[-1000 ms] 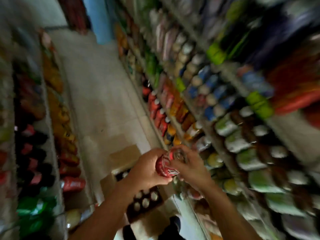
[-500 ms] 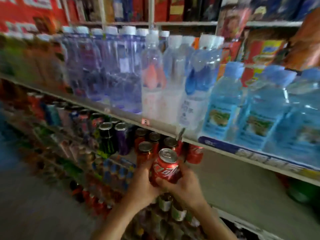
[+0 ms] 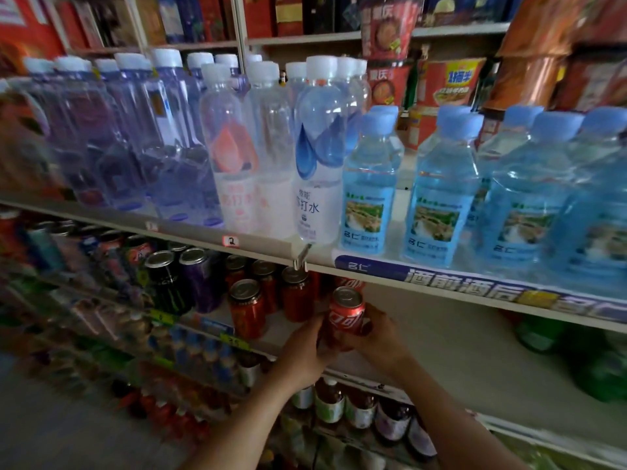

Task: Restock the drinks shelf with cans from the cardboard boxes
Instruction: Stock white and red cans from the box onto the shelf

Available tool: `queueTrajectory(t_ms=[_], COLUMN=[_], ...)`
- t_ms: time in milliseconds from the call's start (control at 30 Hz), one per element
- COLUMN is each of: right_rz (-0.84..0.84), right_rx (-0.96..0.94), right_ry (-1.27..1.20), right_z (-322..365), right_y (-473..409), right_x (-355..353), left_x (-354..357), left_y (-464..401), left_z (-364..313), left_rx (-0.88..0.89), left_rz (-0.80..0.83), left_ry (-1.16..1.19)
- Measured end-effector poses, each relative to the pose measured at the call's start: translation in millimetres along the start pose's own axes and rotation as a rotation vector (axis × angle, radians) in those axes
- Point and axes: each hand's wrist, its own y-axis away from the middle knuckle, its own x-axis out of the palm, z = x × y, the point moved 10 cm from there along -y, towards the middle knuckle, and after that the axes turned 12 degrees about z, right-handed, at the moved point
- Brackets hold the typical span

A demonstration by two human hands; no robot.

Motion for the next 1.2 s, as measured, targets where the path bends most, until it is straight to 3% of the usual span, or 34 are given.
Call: queueTrajectory(t_ms=[100,267,600,1033,1133,1200], right_rz=[-0.006,0.02,-0.057,-0.026,-0.128,-0.326], right_rx=[0.025,0.134,0.13,0.165,0.143,-0.042], right_ry=[-0.021,0.006,0.126,0.136,0.247,0.289], right_z=[-13,-38,-26,-31,-11,33], right_y=[0,-2,-16,-14,8,51], right_x=[0,5,-3,3,-5,-8], left_x=[1,2,-9,-8,-31,-51], left_y=[-3,-5,-2,8,35,67], left_z=[5,6,4,-5,-18,-5], left_rx=[-0.055,-0.035,-0.032,0.048,0.193,0.212], left_rz=[0.029,0.087,0.064,0.055,-0.135,-0.305], left_ry=[-0.13,-0.136,-0.472,-0.455,-0.397,-0.291])
